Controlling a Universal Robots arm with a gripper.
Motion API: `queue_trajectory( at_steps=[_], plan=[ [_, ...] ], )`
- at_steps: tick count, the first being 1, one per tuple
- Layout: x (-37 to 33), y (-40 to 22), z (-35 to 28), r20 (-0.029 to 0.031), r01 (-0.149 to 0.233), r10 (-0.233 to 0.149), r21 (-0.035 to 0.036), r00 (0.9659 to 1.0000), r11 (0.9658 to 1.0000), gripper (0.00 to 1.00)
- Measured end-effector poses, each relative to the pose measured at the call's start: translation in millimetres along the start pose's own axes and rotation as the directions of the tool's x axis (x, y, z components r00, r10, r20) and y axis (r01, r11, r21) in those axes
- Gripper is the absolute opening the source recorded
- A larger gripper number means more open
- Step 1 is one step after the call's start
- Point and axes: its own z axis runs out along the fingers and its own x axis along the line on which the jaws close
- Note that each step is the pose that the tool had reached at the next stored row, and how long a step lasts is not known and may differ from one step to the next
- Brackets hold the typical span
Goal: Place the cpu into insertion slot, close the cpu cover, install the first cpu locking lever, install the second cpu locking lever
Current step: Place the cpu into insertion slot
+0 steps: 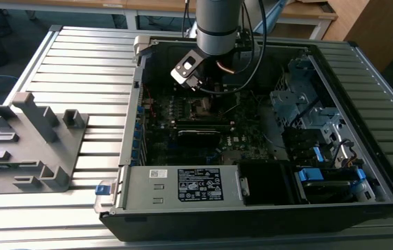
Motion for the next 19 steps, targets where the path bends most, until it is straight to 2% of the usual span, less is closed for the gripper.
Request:
queue_trajectory(
  at_steps=[4,7,8,12,16,19],
  plan=[
    [0.1,0.0,0.5,0.0003,-0.007,0.007,-0.0005,1.0,1.0,0.54],
    [0.0,0.0,0.9,0.0047,-0.052,0.052,-0.0011,0.9986,0.9986,0.54],
    [0.0,-0.1,0.8,0.005,-0.056,0.056,-0.0011,0.9984,0.9984,0.54],
    [0.0,-0.1,0.9,0.0049,-0.056,0.056,-0.0011,0.9984,0.9984,0.54],
    [0.1,-0.1,1.8,0.0033,-0.056,0.056,0.0035,0.9984,0.9984,0.54],
    [0.0,-0.2,1.9,0.0036,-0.056,0.056,0.004,0.9984,0.9984,0.54]
  ],
)
